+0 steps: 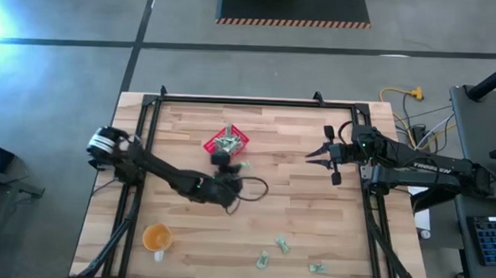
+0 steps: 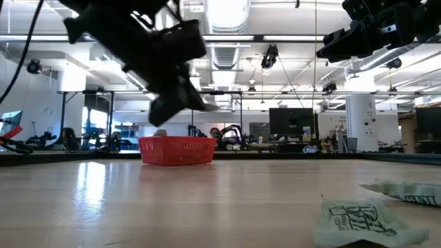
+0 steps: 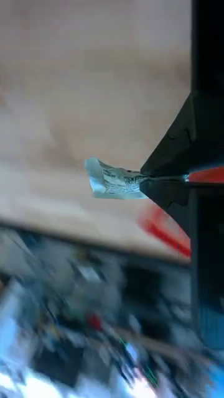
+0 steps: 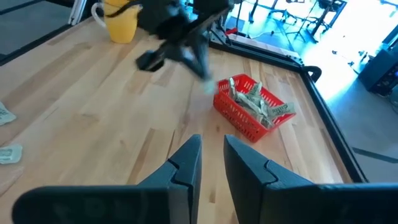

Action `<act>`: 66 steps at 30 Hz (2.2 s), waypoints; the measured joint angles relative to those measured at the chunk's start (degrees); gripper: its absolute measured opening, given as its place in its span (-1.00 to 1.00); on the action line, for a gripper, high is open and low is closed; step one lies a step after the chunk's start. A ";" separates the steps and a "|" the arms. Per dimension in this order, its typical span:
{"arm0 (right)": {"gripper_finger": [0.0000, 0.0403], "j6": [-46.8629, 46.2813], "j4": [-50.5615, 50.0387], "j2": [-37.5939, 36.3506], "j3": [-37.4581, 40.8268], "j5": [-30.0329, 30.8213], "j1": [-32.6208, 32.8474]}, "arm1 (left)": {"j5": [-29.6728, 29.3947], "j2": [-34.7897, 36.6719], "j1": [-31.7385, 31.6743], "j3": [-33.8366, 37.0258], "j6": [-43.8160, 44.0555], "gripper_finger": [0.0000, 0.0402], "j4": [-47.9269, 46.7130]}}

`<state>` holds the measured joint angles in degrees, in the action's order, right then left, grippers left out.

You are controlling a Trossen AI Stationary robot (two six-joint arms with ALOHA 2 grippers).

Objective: Pick and place Stevia / Truvia into bins
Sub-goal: Put the white stevia packet into the red bin

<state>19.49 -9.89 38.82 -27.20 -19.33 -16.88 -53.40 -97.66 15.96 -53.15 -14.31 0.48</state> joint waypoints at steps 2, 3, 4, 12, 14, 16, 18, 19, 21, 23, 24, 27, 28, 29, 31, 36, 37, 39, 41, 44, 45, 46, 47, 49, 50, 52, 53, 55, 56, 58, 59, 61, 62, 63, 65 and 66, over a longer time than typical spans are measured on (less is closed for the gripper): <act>-0.71 0.00 0.25 0.26 -0.09 0.00 -0.03 | -2.99 2.71 -0.32 0.49 3.05 -0.98 -4.08; -0.71 0.03 0.19 0.32 -0.09 0.00 -0.02 | -3.05 4.23 -0.52 0.98 5.17 -0.98 -6.35; -0.71 0.15 0.42 0.64 -0.09 0.00 0.00 | -3.27 5.59 -0.71 1.56 7.29 -0.98 -8.97; -0.70 0.20 2.83 2.60 -0.10 0.01 0.00 | -4.10 12.76 -3.41 7.82 13.91 -0.98 -12.58; -0.70 0.20 2.46 2.93 -0.07 0.03 -0.01 | -4.28 13.44 -4.32 9.24 13.47 -0.98 -12.79; -0.70 0.30 3.41 3.31 -0.07 0.04 0.00 | -4.31 13.75 -5.66 9.96 12.40 -0.98 -12.53; -0.70 0.41 3.39 3.67 -0.06 0.04 0.00 | -4.40 13.90 -7.18 10.50 11.72 -0.98 -12.54; -0.70 0.44 3.58 3.80 -0.07 0.04 0.00 | -4.27 13.89 -8.08 10.57 11.22 -0.98 -12.57; -0.71 0.46 3.33 4.05 -0.08 0.07 0.00 | -3.62 13.79 -9.78 10.61 10.56 -0.98 -12.49; -0.71 0.44 3.40 4.18 -0.20 0.11 0.00 | -1.99 13.76 -11.73 10.63 10.47 -0.98 -12.41; -0.70 0.46 3.39 4.16 -0.20 0.13 0.00 | -0.96 13.76 -12.71 10.63 10.44 -0.98 -12.36; -0.70 0.44 3.36 4.16 -0.22 0.15 0.00 | 1.09 13.76 -14.95 10.65 10.41 -0.98 -12.25; -0.70 0.44 3.39 4.16 -0.22 0.15 0.00 | 1.37 13.76 -15.40 10.65 10.42 -0.98 -12.08; -0.70 0.44 3.41 4.16 -0.22 0.15 0.00 | 1.50 13.76 -15.74 10.65 10.43 -0.98 -11.89; -0.70 0.45 3.39 4.16 -0.22 0.15 0.00 | 1.52 13.76 -16.15 10.65 10.43 -0.98 -11.88; -0.71 0.63 3.39 4.16 -0.22 0.17 0.00 | 1.81 13.74 -16.24 10.67 10.43 -0.98 -11.55; -0.71 0.60 3.39 4.16 -0.22 0.17 0.00 | 1.96 13.74 -16.24 10.70 10.43 -0.96 -11.56; -0.70 0.59 3.39 4.16 -0.22 0.17 0.00 | 2.36 13.74 -16.24 10.70 10.43 -0.92 -11.55; -0.70 0.59 3.39 4.16 -0.22 0.17 0.00 | 2.40 13.72 -16.24 10.70 10.43 -0.84 -11.55; -0.71 0.46 3.39 4.16 -0.22 0.17 0.00 | 2.40 13.72 -16.24 10.70 10.43 -0.71 -11.57; -0.71 0.45 3.39 4.16 -0.22 0.17 0.00 | 2.40 13.72 -16.24 10.70 10.43 -0.66 -11.56; -0.71 0.43 3.39 4.16 -0.22 0.17 0.00 | 2.40 13.72 -16.24 10.70 10.43 -0.62 -11.57; -0.70 0.40 3.39 4.16 -0.22 0.17 0.00 | 2.40 13.72 -16.24 10.70 10.43 -0.58 -11.60; -0.70 -0.32 3.39 4.16 -0.22 0.06 0.00 | 2.44 13.90 -16.15 10.70 10.47 -0.52 -11.95; -0.69 -1.17 3.43 4.24 -0.22 -0.28 0.00 | 2.44 14.18 -15.85 10.76 10.69 -0.50 -12.33; -0.68 -3.02 3.45 4.79 -0.14 -2.15 0.12 | 2.68 15.33 -14.68 10.76 10.80 -0.47 -12.51; -0.67 -3.92 3.44 5.33 0.03 -3.75 0.16 | 3.35 16.20 -13.85 10.76 10.81 -0.46 -12.95; -0.66 -5.89 3.44 6.87 0.69 -7.60 0.73 | 5.13 17.83 -12.06 10.56 10.86 -0.45 -13.46; -0.65 -6.68 3.37 7.74 1.20 -9.25 1.23 | 6.45 18.89 -11.05 10.54 10.85 -0.45 -13.68; -0.64 -8.27 3.57 9.87 2.38 -10.89 3.24 | 8.82 21.13 -8.89 10.54 10.87 -0.45 -13.31; -0.63 -9.31 4.16 10.97 3.14 -10.91 4.54 | 9.95 22.15 -7.88 10.50 10.84 -0.45 -13.03; -0.63 -12.06 6.54 13.54 4.82 -10.91 7.75 | 11.53 24.14 -5.86 10.54 10.71 -0.45 -13.35; -0.63 -13.64 8.22 14.83 5.47 -10.74 9.55 | 11.69 24.89 -4.97 10.54 10.71 -0.45 -13.25; -0.63 -15.27 9.87 16.00 6.08 -10.70 11.43 | 11.77 25.51 -4.12 10.54 10.71 -0.45 -13.09; -0.64 -18.48 12.38 18.22 6.69 -10.39 15.40 | 11.84 26.64 -2.57 10.74 10.49 -0.45 -13.15; -0.65 -20.23 12.81 19.14 6.78 -9.48 17.43 | 11.82 27.00 -1.92 10.87 10.47 -0.45 -13.21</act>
<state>-0.74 2.92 57.96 -20.43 -28.82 0.54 -41.58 -70.67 14.04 -42.29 -3.83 -12.73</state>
